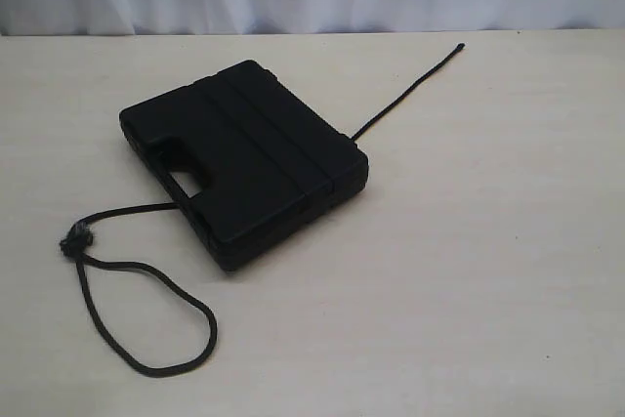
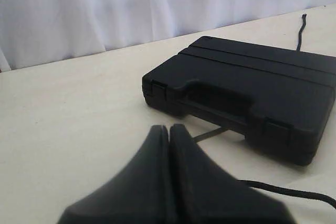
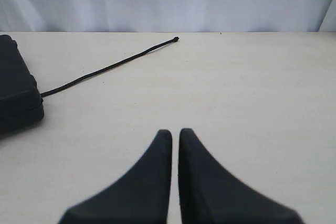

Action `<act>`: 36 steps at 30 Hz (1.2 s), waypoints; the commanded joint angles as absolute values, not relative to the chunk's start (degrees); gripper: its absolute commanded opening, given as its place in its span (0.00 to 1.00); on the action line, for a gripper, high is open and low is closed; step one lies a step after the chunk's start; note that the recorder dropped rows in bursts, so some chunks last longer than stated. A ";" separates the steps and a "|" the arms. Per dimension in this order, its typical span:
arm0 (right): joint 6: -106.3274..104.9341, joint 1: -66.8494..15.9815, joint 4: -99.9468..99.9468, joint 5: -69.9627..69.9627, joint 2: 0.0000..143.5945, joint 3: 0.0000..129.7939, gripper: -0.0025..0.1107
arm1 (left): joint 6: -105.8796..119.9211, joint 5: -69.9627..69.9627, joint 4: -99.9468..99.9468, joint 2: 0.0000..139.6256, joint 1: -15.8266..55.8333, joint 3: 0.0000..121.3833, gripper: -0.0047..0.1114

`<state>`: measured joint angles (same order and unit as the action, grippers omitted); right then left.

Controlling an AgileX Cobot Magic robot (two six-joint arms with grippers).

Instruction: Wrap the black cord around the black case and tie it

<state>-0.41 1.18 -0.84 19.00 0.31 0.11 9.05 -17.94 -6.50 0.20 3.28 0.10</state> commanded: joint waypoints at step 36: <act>19.25 1.25 -33.51 -23.33 11.12 20.10 0.06 | -6.28 11.04 -25.62 0.00 3.32 0.00 0.04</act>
<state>18.14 1.18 -44.43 -23.58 5.74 14.79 -5.92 8.05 -29.66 0.20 3.28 0.10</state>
